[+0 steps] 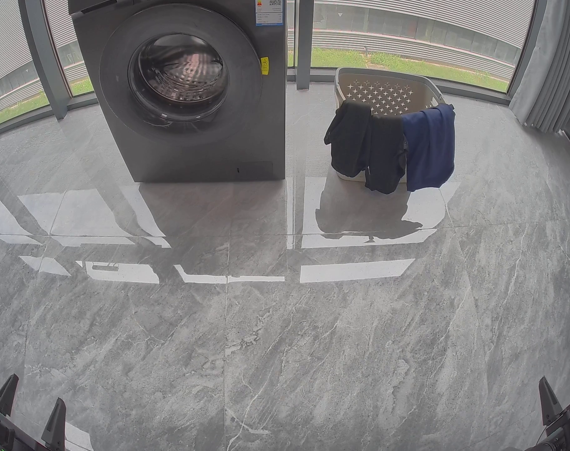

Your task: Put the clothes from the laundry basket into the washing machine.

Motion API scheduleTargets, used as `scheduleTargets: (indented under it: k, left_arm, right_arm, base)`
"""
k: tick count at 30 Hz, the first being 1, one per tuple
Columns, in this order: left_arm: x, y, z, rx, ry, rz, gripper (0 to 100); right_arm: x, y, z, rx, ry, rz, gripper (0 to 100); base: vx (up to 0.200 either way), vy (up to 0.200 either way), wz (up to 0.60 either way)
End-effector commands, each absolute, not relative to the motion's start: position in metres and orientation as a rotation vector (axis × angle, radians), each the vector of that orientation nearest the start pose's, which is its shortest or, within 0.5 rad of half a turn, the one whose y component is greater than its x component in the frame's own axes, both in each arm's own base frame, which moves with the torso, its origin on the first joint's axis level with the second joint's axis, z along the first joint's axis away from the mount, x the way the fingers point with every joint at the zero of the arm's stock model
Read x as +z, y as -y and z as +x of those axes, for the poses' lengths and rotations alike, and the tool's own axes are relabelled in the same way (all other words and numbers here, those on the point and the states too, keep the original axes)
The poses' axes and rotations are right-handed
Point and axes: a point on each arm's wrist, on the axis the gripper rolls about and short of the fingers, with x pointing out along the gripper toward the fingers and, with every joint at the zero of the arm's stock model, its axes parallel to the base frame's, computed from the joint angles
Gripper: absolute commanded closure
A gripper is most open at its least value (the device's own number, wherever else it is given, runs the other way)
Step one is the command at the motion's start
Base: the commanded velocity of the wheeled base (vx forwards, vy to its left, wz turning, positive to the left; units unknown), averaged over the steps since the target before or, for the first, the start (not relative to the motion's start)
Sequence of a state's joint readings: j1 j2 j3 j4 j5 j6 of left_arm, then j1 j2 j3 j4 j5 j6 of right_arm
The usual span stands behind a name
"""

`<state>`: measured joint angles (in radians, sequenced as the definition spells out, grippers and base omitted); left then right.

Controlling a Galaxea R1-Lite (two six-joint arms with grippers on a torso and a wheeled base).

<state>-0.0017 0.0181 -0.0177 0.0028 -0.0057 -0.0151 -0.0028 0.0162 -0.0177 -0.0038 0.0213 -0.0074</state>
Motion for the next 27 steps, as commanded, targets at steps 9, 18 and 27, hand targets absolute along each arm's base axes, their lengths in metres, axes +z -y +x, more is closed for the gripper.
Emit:
scheduleTargets:
  k: [9, 18, 27]
  left_arm:
    - [0.0762, 0.0001, -0.0224, -0.008, -0.008, -0.015, 0]
    - [0.0762, 0.0001, -0.0224, -0.008, -0.008, -0.017, 0]
    - [0.0762, 0.0001, -0.0226, -0.008, -0.006, -0.020, 0]
  right_arm:
    - [0.0762, -0.0006, -0.0221, 0.018, -0.005, -0.008, 0]
    - [0.0762, -0.0006, -0.0221, 0.018, -0.005, -0.008, 0]
    - [0.0762, -0.0006, -0.0221, 0.018, -0.005, -0.008, 0]
  base:
    - [0.200, 0.000, 0.00]
    - [0.200, 0.000, 0.00]
    - [0.200, 0.000, 0.00]
